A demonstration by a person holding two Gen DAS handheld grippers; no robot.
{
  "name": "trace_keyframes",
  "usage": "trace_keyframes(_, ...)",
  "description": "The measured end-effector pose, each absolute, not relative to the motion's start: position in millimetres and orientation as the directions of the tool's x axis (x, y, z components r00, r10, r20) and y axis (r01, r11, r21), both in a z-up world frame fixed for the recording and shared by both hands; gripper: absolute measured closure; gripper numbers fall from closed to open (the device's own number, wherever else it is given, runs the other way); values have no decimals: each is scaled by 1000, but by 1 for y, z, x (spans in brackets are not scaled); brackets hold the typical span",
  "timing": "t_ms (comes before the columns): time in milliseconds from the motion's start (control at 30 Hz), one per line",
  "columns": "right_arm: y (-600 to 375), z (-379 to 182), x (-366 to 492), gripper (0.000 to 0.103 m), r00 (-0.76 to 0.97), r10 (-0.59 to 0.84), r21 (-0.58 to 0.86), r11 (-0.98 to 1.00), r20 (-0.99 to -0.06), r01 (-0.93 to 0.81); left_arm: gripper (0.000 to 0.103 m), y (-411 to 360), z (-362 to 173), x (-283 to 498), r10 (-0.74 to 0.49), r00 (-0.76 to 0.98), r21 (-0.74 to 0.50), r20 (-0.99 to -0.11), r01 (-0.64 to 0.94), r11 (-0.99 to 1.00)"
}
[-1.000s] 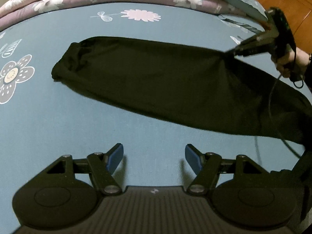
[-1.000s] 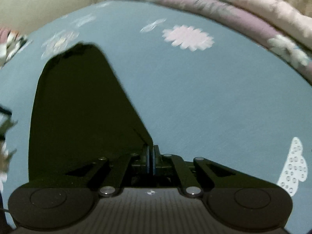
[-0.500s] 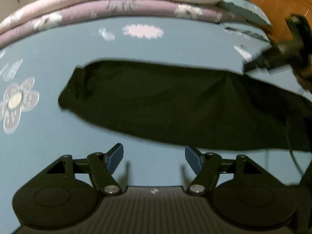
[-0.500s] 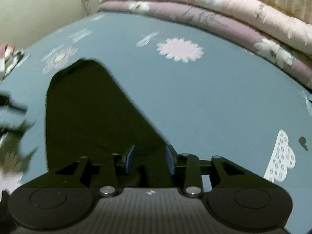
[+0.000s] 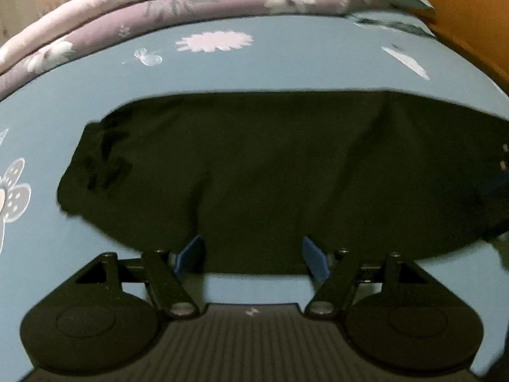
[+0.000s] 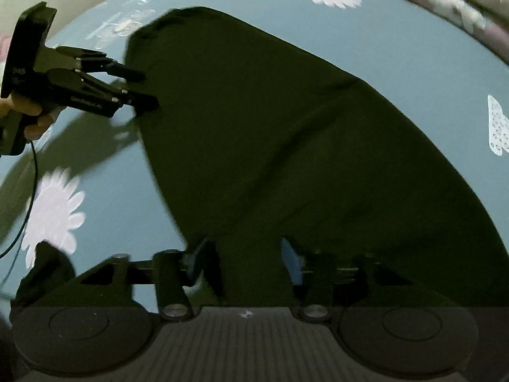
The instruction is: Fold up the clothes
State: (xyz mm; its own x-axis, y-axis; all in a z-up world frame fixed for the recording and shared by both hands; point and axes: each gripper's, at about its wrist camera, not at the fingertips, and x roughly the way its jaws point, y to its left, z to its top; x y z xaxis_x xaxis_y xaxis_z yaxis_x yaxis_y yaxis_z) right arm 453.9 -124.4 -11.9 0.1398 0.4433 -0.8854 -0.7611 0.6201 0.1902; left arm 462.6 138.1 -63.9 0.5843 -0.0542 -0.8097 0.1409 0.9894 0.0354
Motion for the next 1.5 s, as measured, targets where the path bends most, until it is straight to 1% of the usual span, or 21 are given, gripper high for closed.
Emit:
trace_keyframes(67,-126,-9,446,34,111,459,224,613,-881,-757,31,144,-60,456,-42,552,36,-832,130,991)
trace_keyframes(167,-126,2,443,34,164,443,172,623,-881,-763,32,146,-46,460,4,588,87,-809,112,990)
trace_keyframes(267,-128,-2,444,34,160,450,205,658,-878,-725,31,142,-30,474,-33,642,57,-766,120,991)
trace_keyframes(333,-130,-7,444,34,148,457,237,680,-877,-694,31,136,-31,487,-53,646,36,-761,123,992)
trace_keyframes(367,-131,-10,444,32,143,461,253,691,-876,-677,30,133,-33,493,-61,647,26,-760,124,992)
trace_keyframes(400,-132,-13,444,24,137,464,268,701,-875,-661,30,132,-39,497,-58,635,24,-771,119,993)
trace_keyframes(433,-133,-13,442,21,125,472,285,702,-873,-653,30,132,-46,500,-50,617,25,-785,111,993)
trace_keyframes(500,-135,-7,431,21,111,487,307,694,-866,-651,29,132,-61,505,-34,581,27,-813,96,995)
trace_keyframes(633,-160,9,423,21,232,452,245,770,-862,-590,30,129,-53,509,-46,578,20,-815,107,994)
trace_keyframes(700,-179,16,425,21,310,423,216,822,-852,-527,30,122,-42,516,-77,608,5,-790,132,991)
trace_keyframes(833,-221,10,429,21,362,385,254,898,-849,-360,29,100,-43,545,-113,618,-4,-778,174,985)
trace_keyframes(933,-243,-6,420,20,321,355,265,919,-878,-292,29,98,-63,562,-58,591,26,-804,133,991)
trace_keyframes(967,-247,-9,414,18,321,363,277,918,-875,-285,26,102,-69,564,-44,594,32,-803,117,993)
trace_keyframes(1000,-251,-10,407,11,325,380,296,913,-866,-280,26,106,-71,564,-38,601,34,-798,108,994)
trace_keyframes(1067,-255,-10,397,4,309,414,337,901,-856,-274,26,112,-69,564,-17,607,45,-795,86,995)
trace_keyframes(1133,-258,-5,393,5,308,423,342,896,-852,-284,30,114,-62,563,23,594,68,-804,53,996)
trace_keyframes(1200,-266,5,395,5,347,419,331,899,-839,-286,30,115,-55,558,23,594,63,-804,47,997)
trace_keyframes(1267,-279,13,402,5,398,393,312,915,-829,-255,28,114,-50,549,11,606,69,-795,73,995)
trace_keyframes(1367,-298,22,414,5,465,340,281,940,-818,-193,27,113,-56,543,68,599,149,-798,86,985)
trace_keyframes(1400,-304,20,418,5,468,328,280,944,-821,-171,25,119,-63,545,99,583,166,-807,63,984)
trace_keyframes(1500,-318,5,431,5,464,308,298,950,-831,-95,24,144,-67,550,92,598,118,-796,4,993)
